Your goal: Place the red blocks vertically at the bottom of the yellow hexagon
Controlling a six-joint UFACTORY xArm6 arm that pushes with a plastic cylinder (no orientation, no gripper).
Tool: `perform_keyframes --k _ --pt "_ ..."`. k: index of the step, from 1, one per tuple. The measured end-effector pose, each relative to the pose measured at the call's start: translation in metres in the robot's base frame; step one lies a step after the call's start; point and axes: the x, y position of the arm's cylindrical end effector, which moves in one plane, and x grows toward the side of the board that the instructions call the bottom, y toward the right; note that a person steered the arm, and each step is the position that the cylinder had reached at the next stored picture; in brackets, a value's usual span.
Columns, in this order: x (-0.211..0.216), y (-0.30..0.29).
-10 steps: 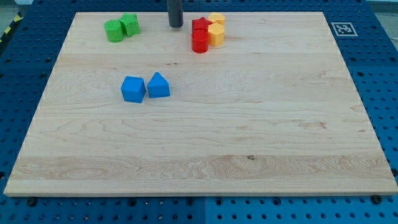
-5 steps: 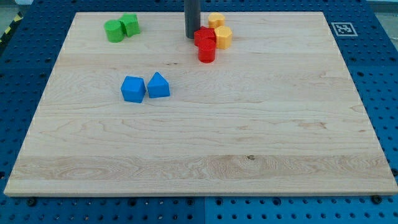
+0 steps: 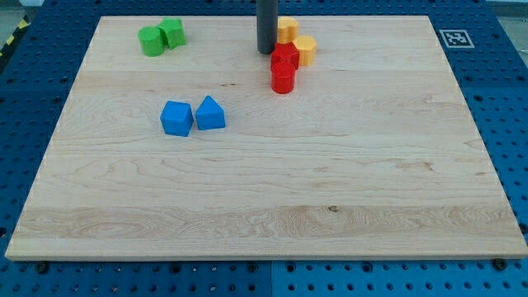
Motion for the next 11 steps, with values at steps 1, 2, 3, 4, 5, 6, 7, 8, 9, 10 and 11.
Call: perform_keyframes --k 1,2,3,4,5,6,7,8,9,10,11 --pt "0.038 0.000" --pt "0.051 0.000" --pt "0.032 0.002" --pt "-0.005 -0.012" --pt "0.004 0.015" --pt "0.047 0.023" --pt "0.076 0.023" --pt "0.071 0.002" --pt "0.061 -0.027" --pt "0.099 -0.028" --pt "0.100 -0.010"
